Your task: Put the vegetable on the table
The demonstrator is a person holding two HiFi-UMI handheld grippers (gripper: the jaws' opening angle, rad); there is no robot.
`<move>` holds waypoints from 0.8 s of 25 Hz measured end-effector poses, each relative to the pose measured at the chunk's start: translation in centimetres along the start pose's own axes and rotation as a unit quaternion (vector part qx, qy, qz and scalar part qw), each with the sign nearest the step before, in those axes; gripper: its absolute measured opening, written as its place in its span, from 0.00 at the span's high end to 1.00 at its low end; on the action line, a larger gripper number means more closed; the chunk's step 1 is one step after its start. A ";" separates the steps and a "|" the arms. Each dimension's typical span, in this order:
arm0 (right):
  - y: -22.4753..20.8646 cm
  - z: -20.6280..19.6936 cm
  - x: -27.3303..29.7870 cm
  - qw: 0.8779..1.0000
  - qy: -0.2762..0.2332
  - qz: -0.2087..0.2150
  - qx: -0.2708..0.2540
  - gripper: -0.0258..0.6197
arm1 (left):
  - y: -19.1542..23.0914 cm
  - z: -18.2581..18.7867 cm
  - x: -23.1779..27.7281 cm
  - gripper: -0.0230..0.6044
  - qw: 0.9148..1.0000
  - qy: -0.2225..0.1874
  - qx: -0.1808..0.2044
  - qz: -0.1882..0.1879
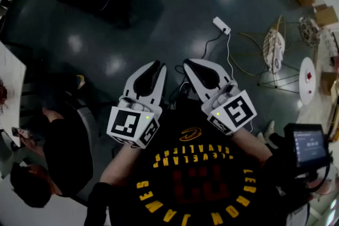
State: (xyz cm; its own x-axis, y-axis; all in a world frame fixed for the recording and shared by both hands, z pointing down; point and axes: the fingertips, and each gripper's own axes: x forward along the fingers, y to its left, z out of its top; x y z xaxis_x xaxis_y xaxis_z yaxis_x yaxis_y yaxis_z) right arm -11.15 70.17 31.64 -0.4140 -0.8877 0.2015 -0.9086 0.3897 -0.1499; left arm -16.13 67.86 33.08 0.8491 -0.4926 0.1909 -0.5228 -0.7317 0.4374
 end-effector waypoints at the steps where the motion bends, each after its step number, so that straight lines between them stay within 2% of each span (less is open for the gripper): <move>1: 0.1 0.2 -0.1 1.000 0.000 0.000 -0.002 0.95 | -0.2 0.1 0.0 0.87 1.000 -0.002 0.002 -0.003; 8: -0.9 1.8 -1.6 0.999 -0.034 0.009 0.014 0.95 | -2.3 0.3 1.3 0.87 1.000 0.001 0.014 -0.012; 20: -11.1 4.2 -6.9 0.996 -0.079 0.021 0.021 0.95 | -9.6 0.6 9.5 0.87 0.998 -0.001 0.068 0.010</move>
State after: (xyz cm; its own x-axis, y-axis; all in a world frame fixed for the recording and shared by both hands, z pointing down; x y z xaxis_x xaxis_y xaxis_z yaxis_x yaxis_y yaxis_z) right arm 1.99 70.90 27.88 -0.4353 -0.8995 0.0388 -0.8859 0.4202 -0.1966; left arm -3.06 69.94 30.18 0.8384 -0.5087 0.1957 -0.5450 -0.7786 0.3111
